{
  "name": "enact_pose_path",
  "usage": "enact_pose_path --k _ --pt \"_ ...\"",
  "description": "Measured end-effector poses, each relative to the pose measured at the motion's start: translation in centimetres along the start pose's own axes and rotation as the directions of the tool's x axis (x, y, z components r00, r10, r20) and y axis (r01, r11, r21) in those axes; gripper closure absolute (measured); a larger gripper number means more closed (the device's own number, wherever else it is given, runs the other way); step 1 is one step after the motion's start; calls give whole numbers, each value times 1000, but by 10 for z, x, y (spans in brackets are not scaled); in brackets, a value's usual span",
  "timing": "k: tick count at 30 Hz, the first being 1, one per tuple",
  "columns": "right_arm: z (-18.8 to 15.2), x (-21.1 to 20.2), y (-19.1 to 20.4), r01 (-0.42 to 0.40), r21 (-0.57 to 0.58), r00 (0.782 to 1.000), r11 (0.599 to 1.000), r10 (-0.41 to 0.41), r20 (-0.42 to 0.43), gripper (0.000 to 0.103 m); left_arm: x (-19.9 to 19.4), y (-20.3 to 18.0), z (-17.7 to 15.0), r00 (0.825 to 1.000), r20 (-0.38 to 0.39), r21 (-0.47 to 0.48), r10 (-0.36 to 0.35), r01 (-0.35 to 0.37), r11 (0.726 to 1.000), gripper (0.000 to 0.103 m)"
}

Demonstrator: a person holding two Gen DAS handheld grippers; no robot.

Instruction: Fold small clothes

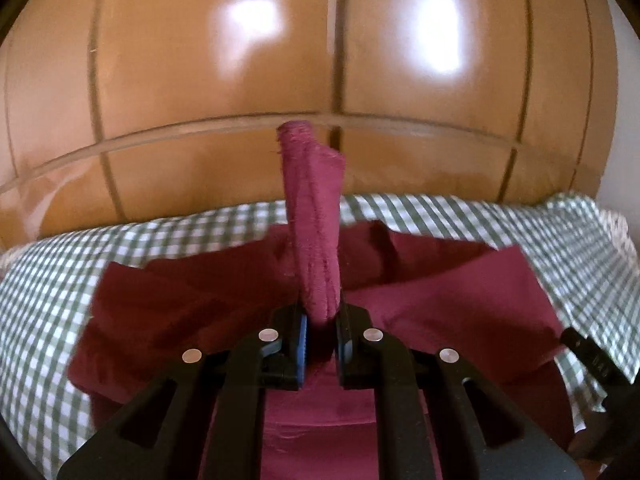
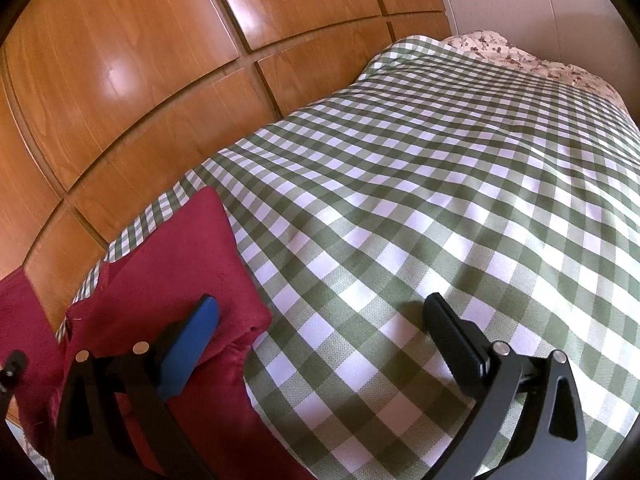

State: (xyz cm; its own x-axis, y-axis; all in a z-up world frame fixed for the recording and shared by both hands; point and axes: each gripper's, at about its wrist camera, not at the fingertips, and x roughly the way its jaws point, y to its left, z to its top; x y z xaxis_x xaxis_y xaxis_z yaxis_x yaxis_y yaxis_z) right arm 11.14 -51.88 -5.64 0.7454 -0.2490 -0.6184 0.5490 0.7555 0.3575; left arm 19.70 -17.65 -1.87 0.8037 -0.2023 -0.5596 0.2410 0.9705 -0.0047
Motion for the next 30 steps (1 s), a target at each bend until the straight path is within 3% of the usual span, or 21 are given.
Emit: enact_pose_path --k 6,8,9,10,12,15,19,22,25,28,30 --pt "0 0 0 0 0 1000 1000 0 -1 2 20 -35 -16 998 -65 120 18 -10 993 93" --pt "0 0 0 0 0 1000 1000 0 -1 2 27 -41 -23 994 -103 151 23 -8 988 84" --pt "0 0 0 0 0 1000 1000 0 -1 2 28 -41 -27 992 -128 156 -5 25 987 67" --pt "0 0 0 0 1 1000 1000 0 -1 2 27 -42 -30 988 -147 153 -36 59 986 41" --pt "0 0 0 0 2 1000 1000 0 -1 2 14 -38 -33 987 -130 139 -91 109 984 18" --pt "0 -1 0 1 2 1000 1000 -1 -1 2 -10 -27 -36 986 -59 126 -157 164 978 18" --pt "0 -1 2 0 -1 1000 1000 0 3 2 -28 5 -33 991 -5 56 -136 136 989 18" --pt "1 0 4 -3 -4 1000 1000 3 7 2 -31 42 -27 999 30 -39 -26 27 999 18" --pt "1 -2 5 -17 -6 1000 1000 17 13 2 -22 87 -23 991 4 -118 135 -134 984 18" --pt "2 -3 6 -21 -11 1000 1000 21 13 2 -5 129 -27 959 -73 -149 273 -281 948 25" --pt "2 -3 6 -22 -10 1000 1000 22 14 2 9 158 -40 918 -166 -168 359 -385 908 32"
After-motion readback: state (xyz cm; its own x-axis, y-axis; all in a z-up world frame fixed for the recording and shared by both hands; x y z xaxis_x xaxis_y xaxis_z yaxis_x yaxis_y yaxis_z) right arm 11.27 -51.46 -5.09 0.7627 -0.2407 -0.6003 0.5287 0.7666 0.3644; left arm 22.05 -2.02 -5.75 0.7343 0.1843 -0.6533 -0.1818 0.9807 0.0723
